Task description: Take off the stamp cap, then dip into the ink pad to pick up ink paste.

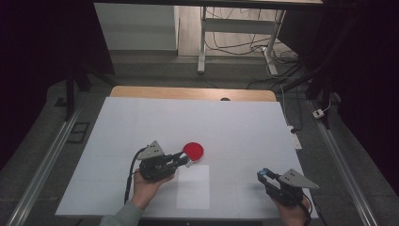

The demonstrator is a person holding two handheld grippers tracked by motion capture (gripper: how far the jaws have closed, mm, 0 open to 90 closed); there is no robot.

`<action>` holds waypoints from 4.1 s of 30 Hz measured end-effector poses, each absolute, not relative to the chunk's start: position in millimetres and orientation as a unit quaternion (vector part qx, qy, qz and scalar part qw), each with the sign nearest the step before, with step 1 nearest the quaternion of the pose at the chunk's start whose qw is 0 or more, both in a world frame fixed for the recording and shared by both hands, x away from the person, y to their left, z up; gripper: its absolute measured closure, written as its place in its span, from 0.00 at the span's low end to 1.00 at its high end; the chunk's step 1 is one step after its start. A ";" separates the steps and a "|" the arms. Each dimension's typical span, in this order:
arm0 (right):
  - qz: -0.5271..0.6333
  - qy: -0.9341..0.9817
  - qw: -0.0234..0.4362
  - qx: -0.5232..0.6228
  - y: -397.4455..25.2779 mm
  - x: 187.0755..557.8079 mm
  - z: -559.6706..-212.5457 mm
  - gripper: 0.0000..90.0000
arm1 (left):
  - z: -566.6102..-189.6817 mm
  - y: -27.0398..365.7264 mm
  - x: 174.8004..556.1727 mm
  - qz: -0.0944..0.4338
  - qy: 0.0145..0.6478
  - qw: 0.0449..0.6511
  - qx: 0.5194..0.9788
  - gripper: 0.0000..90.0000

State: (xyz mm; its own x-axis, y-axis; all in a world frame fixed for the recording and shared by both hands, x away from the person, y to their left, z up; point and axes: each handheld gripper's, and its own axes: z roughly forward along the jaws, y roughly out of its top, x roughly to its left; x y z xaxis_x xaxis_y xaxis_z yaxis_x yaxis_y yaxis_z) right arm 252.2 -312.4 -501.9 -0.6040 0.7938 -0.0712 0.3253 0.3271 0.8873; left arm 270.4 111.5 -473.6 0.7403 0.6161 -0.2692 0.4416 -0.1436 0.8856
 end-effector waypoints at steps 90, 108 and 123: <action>0.453 0.776 0.252 0.358 -305.7 256.6 -502.3 0.72 | -496.1 61.7 352.4 0.099 0.403 0.446 0.793 0.84; 0.453 0.777 0.252 0.358 -305.7 256.6 -502.4 0.72 | -501.5 55.2 352.1 0.112 0.393 0.426 0.807 0.84; 0.452 0.777 0.253 0.357 -305.5 256.7 -502.6 0.72 | -505.8 54.5 352.1 0.117 0.392 0.418 0.811 0.84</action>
State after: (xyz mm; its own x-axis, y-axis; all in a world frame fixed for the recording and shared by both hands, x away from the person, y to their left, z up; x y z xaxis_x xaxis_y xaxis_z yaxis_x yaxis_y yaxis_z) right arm 256.7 -305.5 -502.6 -0.6168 0.7841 -0.0695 0.3265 0.3352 0.8838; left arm 352.1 54.5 -505.8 0.6652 0.7338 -0.1381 0.5380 -0.3428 0.7701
